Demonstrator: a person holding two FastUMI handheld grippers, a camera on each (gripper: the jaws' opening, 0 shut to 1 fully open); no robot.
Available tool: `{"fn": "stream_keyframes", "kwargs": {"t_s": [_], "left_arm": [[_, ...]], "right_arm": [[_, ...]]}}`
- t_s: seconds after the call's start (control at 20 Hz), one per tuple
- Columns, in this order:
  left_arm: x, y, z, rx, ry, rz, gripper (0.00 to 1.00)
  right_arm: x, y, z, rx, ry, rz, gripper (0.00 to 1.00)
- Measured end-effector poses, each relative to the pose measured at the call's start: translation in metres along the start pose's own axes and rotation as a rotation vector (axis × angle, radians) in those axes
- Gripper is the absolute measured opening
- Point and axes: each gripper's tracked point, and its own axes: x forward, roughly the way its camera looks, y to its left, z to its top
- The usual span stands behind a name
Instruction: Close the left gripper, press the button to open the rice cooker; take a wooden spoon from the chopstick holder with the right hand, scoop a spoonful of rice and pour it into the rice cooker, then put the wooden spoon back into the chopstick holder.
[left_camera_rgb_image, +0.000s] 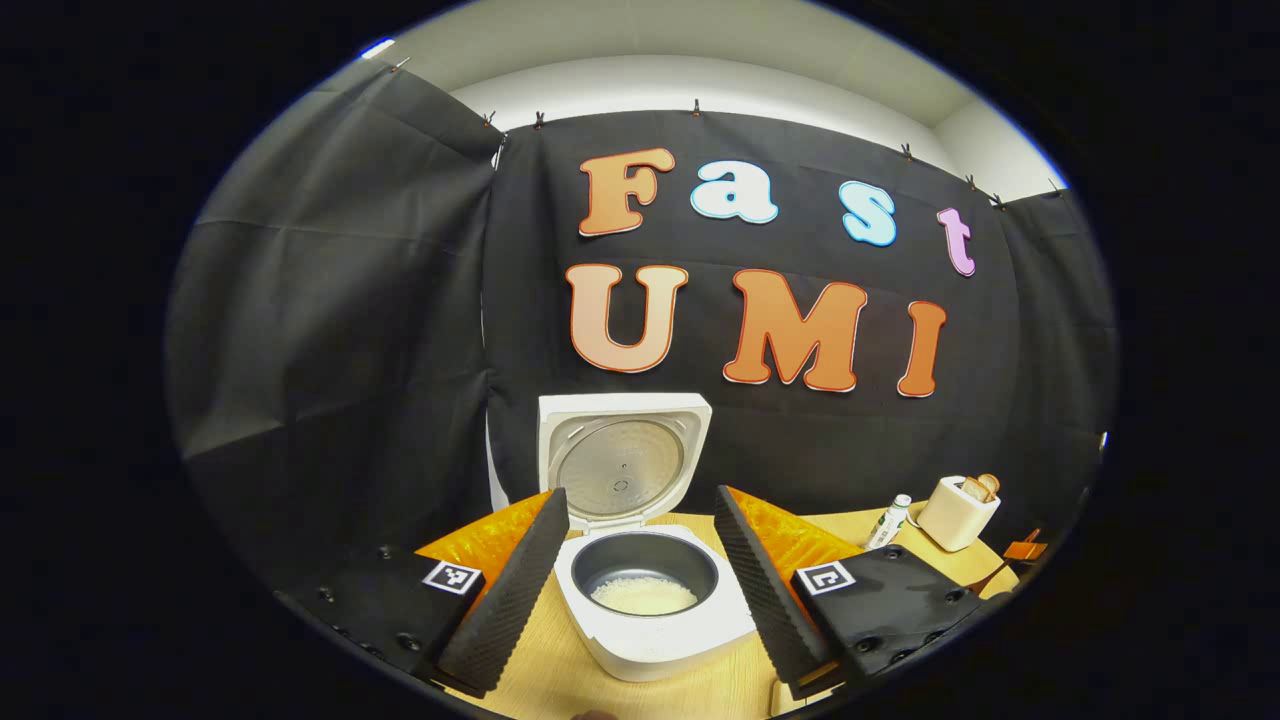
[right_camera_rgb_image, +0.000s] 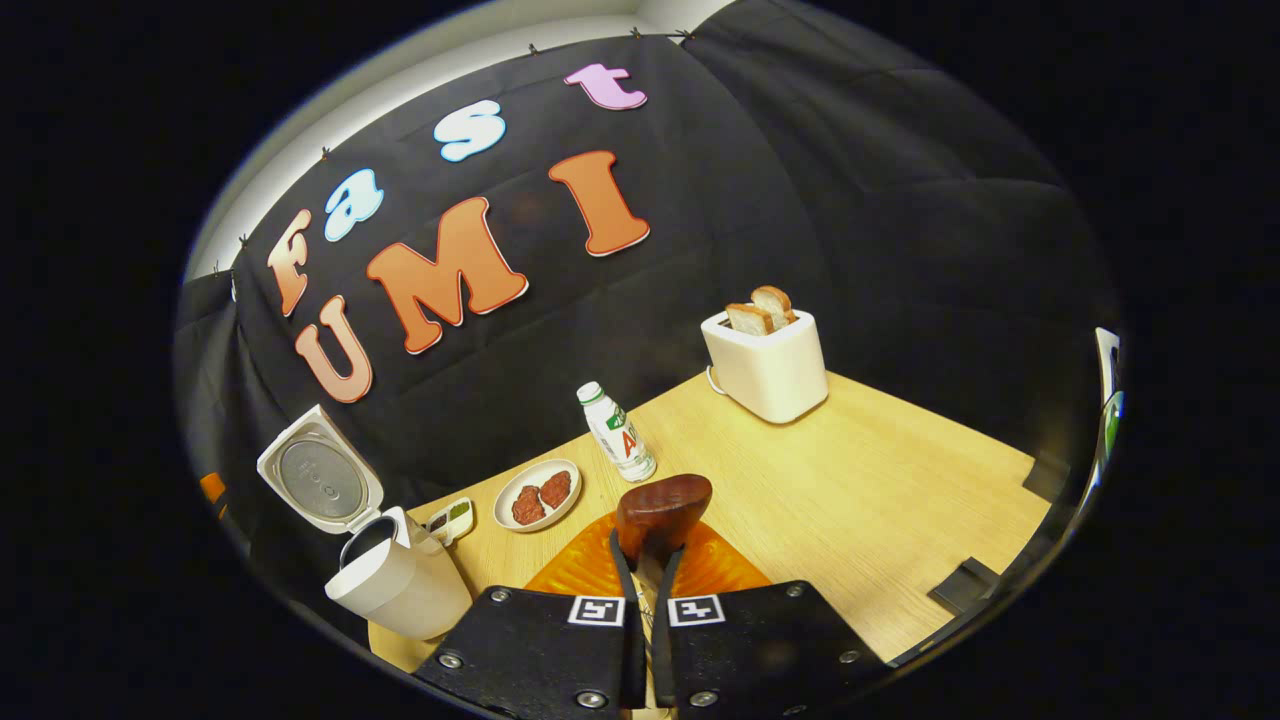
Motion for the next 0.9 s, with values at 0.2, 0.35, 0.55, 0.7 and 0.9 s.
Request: {"fn": "stream_keyframes", "kwargs": {"t_s": [0.2,0.35,0.55,0.7,0.9], "left_arm": [[-0.001,-0.001,-0.002,0.002,0.006,0.015,0.99],[0.000,0.000,-0.001,-0.004,0.002,0.030,0.99],[0.002,0.006,0.006,-0.005,-0.020,0.054,0.99],[0.005,0.000,0.013,-0.019,-0.035,0.035,1.00],[0.013,-0.010,0.024,-0.018,-0.053,0.016,0.98]], "right_arm": [[0.016,-0.009,-0.029,0.026,0.068,0.008,0.02],[0.023,-0.015,-0.026,0.059,0.059,0.014,0.02],[0.031,-0.026,-0.042,0.057,0.102,-0.013,0.03],[0.027,-0.029,-0.040,0.090,0.103,0.000,0.13],[0.028,-0.042,-0.041,0.135,0.109,-0.041,0.28]]}}
